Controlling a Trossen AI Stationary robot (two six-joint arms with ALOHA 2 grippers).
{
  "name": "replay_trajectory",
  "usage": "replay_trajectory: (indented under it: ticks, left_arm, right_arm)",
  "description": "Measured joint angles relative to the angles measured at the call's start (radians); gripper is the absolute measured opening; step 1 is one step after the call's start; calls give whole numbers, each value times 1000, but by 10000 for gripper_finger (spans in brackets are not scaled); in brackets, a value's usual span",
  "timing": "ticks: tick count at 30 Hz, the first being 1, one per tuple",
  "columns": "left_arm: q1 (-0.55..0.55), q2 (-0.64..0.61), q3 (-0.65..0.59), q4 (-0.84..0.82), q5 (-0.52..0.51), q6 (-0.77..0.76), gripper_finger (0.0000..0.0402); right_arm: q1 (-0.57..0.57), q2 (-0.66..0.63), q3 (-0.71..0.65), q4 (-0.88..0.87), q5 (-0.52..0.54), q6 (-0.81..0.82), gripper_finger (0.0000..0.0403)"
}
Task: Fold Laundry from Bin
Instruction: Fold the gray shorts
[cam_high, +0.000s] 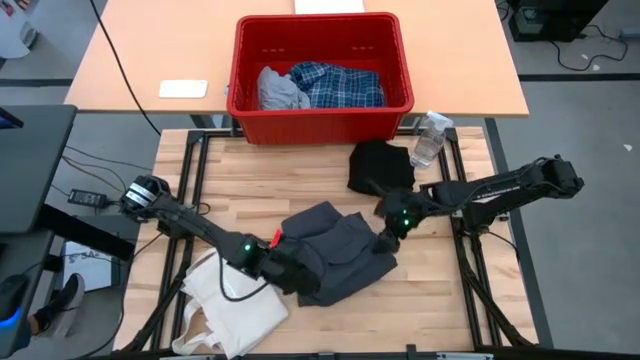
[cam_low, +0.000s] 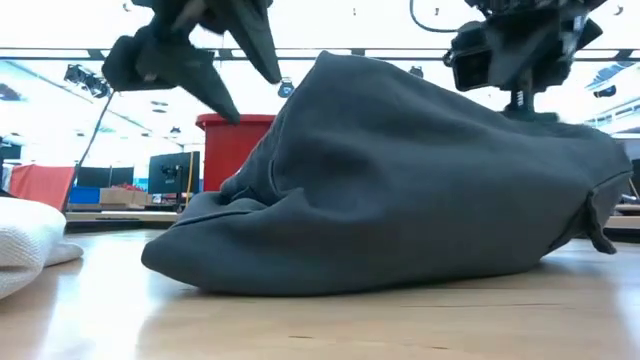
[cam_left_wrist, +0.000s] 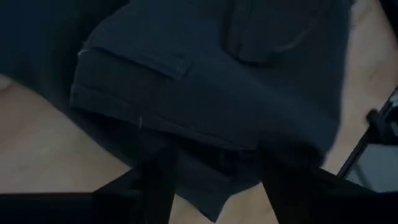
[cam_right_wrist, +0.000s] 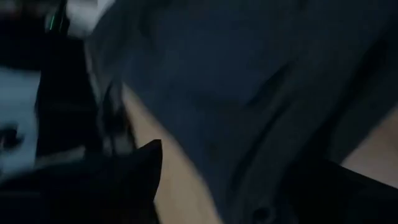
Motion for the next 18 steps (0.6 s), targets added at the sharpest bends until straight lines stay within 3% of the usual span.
replay_trajectory:
  ticks: [8,13,18]
  left_arm:
    - [72,0,-140,245,29,-208,262]
    - [109,2,-246,407,35,-273,278]
    - [145,2,-288,409,26,-293,257]
  right_arm:
    - [-102,-34,1,-8,239,-47,314]
    - [-157,56,-3,76,193,-140,313]
    - [-185,202,-11,174,118,-191,295]
